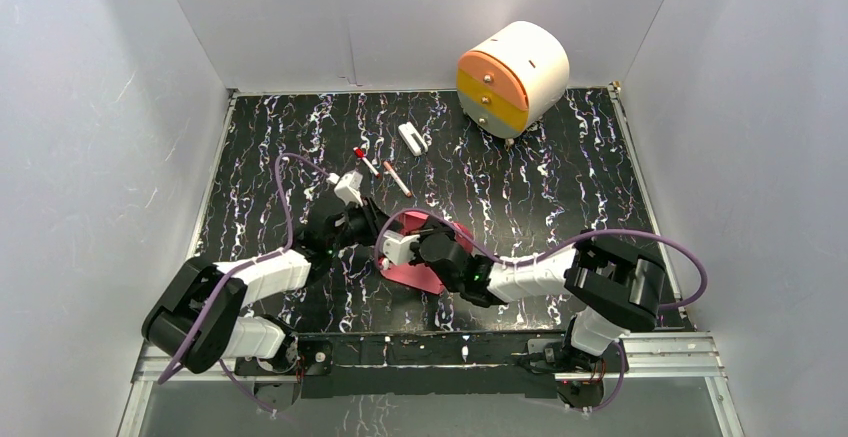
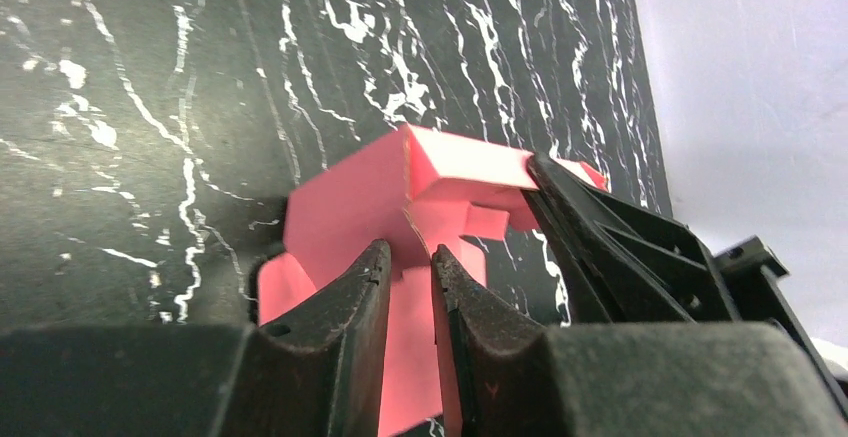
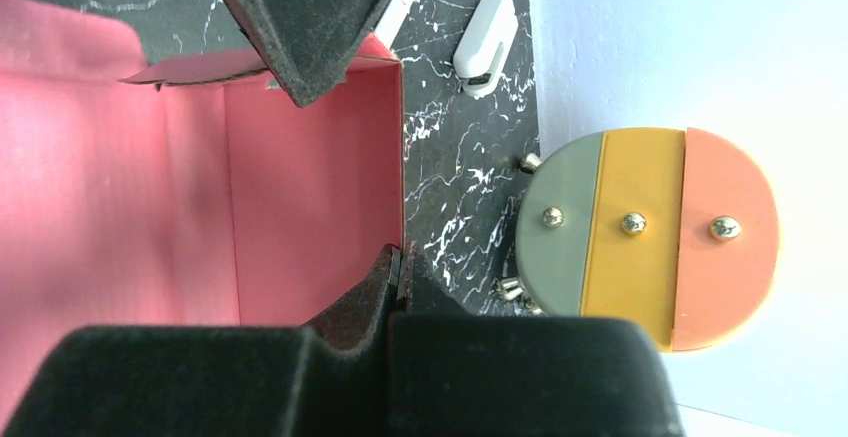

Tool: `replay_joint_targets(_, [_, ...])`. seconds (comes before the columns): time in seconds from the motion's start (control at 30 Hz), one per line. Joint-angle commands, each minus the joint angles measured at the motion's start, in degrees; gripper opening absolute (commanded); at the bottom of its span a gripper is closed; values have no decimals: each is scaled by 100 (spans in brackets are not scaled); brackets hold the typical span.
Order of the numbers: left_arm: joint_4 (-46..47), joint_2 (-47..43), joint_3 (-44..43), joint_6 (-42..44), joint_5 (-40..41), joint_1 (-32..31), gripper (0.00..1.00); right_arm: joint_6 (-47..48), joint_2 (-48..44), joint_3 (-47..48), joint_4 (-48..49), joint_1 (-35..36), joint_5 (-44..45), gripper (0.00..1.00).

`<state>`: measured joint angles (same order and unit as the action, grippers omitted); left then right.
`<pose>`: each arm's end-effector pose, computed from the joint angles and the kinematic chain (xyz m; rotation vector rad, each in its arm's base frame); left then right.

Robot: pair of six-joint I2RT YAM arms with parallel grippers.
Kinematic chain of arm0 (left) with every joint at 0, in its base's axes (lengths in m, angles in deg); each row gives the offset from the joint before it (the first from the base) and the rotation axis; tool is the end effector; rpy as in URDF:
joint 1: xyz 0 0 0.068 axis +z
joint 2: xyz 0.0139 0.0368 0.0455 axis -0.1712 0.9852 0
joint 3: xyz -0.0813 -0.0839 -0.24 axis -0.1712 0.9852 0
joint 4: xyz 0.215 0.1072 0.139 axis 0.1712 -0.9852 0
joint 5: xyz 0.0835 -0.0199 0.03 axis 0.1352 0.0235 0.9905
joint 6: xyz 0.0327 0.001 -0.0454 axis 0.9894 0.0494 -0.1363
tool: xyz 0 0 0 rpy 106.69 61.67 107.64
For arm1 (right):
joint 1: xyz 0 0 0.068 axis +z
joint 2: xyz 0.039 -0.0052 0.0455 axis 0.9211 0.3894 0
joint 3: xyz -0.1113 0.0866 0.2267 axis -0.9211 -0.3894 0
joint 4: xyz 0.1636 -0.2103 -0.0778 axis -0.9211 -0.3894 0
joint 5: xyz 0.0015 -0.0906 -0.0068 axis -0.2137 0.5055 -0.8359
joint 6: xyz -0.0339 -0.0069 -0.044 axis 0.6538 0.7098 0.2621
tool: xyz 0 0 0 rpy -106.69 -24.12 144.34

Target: Fold the paper box

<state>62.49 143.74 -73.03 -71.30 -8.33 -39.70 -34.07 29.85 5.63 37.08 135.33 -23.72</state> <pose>0.2277 -0.1423 0.1607 -0.0293 1.9988 -1.1028 0.1430 0.2947 0.1583 -1.3526 1.2941 -0.4261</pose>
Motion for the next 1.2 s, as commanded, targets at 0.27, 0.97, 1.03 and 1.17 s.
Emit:
replay_joint_targets(0.27, [624, 290, 72, 128, -309, -233, 22, 1466, 277, -728, 2060, -33, -16, 3])
replay_joint_targets(0.97, [458, -50, -75, 409, -47, 1296, 43, 1516, 116, -880, 1780, -23, -225, 0])
replay_joint_targets(1.03, [839, 289, -36, 370, -256, 1493, 44, 1535, 144, -870, 1783, -24, -234, 0])
replay_joint_targets(1.17, [1245, 897, -118, 651, -673, 1569, 46, 1509, 67, -854, 1668, -22, -263, 0])
